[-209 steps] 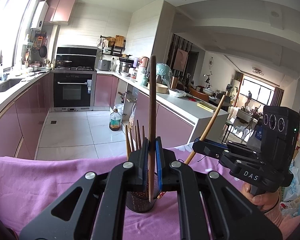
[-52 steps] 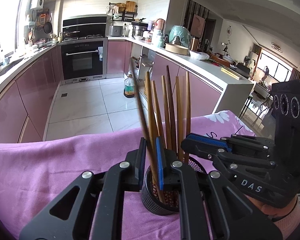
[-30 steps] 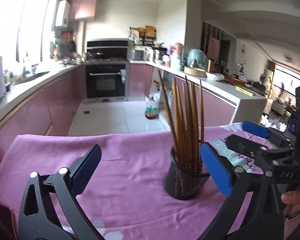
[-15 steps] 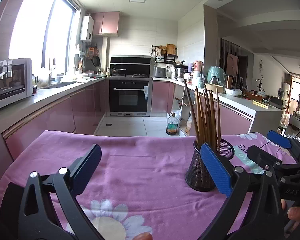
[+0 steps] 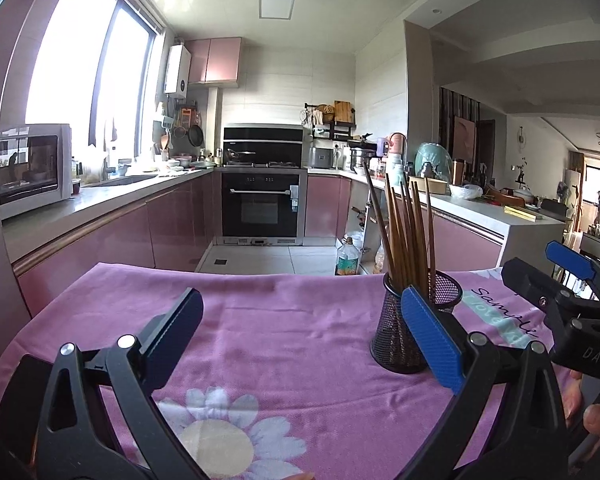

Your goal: Organize utensils

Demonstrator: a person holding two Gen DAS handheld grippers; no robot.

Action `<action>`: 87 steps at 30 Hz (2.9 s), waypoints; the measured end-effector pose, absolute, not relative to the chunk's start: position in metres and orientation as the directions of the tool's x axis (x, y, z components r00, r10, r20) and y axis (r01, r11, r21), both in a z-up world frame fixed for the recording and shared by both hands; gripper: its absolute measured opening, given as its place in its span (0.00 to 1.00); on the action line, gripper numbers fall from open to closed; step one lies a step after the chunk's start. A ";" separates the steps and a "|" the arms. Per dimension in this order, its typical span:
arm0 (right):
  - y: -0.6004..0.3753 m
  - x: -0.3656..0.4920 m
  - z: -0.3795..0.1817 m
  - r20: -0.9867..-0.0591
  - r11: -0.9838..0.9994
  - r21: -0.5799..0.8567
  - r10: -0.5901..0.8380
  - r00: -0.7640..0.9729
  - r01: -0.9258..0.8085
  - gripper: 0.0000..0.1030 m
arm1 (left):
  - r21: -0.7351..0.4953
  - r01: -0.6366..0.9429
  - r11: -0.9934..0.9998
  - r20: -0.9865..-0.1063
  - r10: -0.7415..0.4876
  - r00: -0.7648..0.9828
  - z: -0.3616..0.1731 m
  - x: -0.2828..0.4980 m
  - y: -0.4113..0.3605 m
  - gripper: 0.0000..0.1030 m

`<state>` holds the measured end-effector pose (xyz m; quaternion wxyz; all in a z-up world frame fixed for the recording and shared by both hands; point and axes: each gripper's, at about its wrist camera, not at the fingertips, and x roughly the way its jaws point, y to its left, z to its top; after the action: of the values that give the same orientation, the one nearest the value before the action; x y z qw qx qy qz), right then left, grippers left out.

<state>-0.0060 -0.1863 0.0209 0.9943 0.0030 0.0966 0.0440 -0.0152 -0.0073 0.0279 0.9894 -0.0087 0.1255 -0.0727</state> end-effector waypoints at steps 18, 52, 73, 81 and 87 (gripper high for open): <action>-0.189 -0.013 0.021 -0.158 0.997 0.036 0.073 0.985 -0.068 0.93 | -0.042 0.137 0.990 -0.232 -0.143 0.962 0.028 -0.022 -0.007 0.95; -0.194 -0.012 0.025 -0.153 0.996 0.054 0.079 0.985 -0.071 0.93 | -0.042 0.141 0.989 -0.226 -0.147 0.963 0.028 -0.023 -0.010 0.95; -0.193 -0.010 0.024 -0.156 0.996 0.055 0.078 0.985 -0.070 0.93 | -0.041 0.144 0.989 -0.227 -0.150 0.962 0.028 -0.023 -0.011 0.95; -0.193 -0.012 0.025 -0.151 0.996 0.056 0.078 0.985 -0.070 0.93 | -0.042 0.144 0.989 -0.228 -0.150 0.962 0.028 -0.023 -0.011 0.95; -0.192 -0.012 0.024 -0.154 0.996 0.058 0.077 0.985 -0.069 0.93 | -0.040 0.145 0.989 -0.229 -0.151 0.962 0.027 -0.024 -0.010 0.95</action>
<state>-0.0123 -0.1924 0.0240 0.9959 0.0263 0.0781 0.0368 -0.0236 -0.0104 0.0268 0.9903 -0.0115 0.1164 -0.0748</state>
